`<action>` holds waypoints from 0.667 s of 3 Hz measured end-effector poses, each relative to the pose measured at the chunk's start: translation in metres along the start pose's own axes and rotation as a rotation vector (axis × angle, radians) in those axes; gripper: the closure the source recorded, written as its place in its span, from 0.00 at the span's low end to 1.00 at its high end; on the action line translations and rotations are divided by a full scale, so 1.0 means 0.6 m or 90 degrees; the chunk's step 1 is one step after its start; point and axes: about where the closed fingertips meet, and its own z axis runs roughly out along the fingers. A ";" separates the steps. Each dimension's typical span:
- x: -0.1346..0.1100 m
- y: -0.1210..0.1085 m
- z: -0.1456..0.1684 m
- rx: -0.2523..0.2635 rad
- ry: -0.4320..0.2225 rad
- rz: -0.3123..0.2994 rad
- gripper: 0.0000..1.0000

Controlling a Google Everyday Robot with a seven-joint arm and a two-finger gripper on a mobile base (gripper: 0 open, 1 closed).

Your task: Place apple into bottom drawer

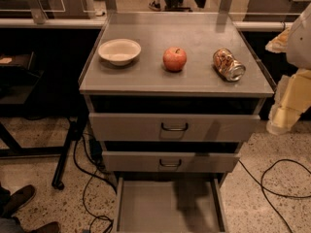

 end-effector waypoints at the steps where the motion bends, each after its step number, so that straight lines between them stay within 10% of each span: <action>1: 0.000 0.000 0.000 0.000 0.000 0.000 0.00; 2: -0.016 -0.018 -0.003 0.015 -0.001 -0.007 0.00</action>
Offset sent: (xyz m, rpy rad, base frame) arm 0.0247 0.0126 0.0080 -0.0142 -0.0305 0.0149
